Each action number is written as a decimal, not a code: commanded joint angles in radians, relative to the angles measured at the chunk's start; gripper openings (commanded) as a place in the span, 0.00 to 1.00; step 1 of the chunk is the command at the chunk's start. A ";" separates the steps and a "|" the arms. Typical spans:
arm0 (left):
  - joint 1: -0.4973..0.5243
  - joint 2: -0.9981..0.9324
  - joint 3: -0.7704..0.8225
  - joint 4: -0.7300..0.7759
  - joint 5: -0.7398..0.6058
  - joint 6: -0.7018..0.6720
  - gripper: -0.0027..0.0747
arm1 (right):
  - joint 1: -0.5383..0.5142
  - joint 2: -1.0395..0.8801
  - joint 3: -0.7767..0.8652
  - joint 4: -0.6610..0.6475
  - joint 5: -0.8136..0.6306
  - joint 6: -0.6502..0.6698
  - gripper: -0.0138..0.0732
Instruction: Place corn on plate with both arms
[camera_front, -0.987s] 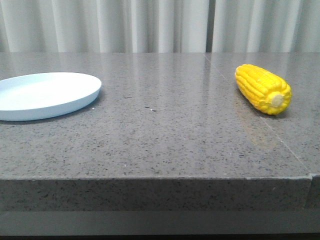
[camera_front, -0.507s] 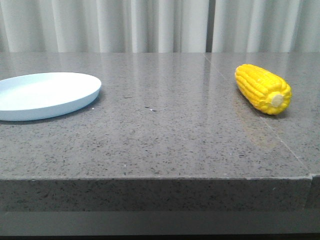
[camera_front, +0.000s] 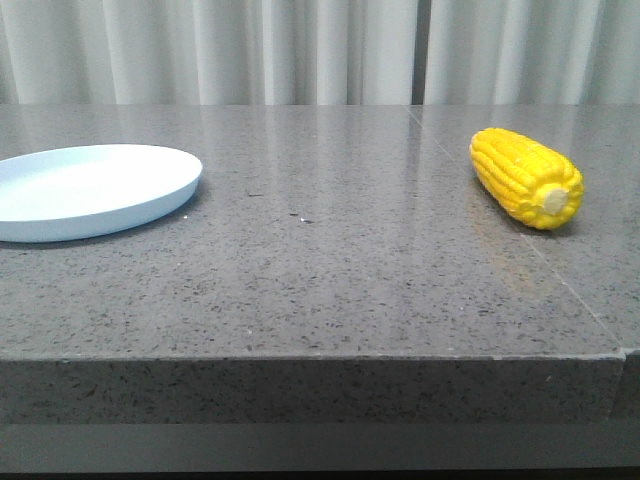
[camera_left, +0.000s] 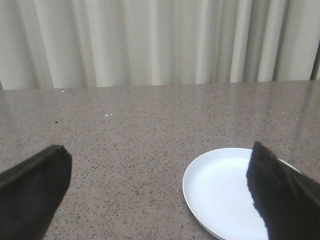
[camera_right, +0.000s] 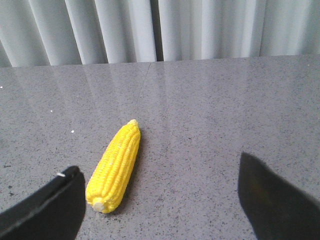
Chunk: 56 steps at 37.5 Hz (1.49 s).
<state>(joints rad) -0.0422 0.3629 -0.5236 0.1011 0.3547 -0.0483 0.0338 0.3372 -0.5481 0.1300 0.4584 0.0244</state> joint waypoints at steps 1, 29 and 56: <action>0.002 0.015 -0.034 0.003 -0.099 -0.006 0.92 | -0.008 0.015 -0.035 -0.006 -0.079 -0.001 0.90; -0.060 0.704 -0.468 -0.068 0.309 0.048 0.92 | -0.008 0.015 -0.035 -0.006 -0.079 -0.001 0.90; -0.071 1.274 -0.833 -0.129 0.651 0.048 0.78 | -0.008 0.015 -0.035 -0.006 -0.079 -0.001 0.90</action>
<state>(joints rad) -0.1066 1.6576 -1.3196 -0.0170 1.0298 0.0000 0.0338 0.3372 -0.5481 0.1300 0.4584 0.0244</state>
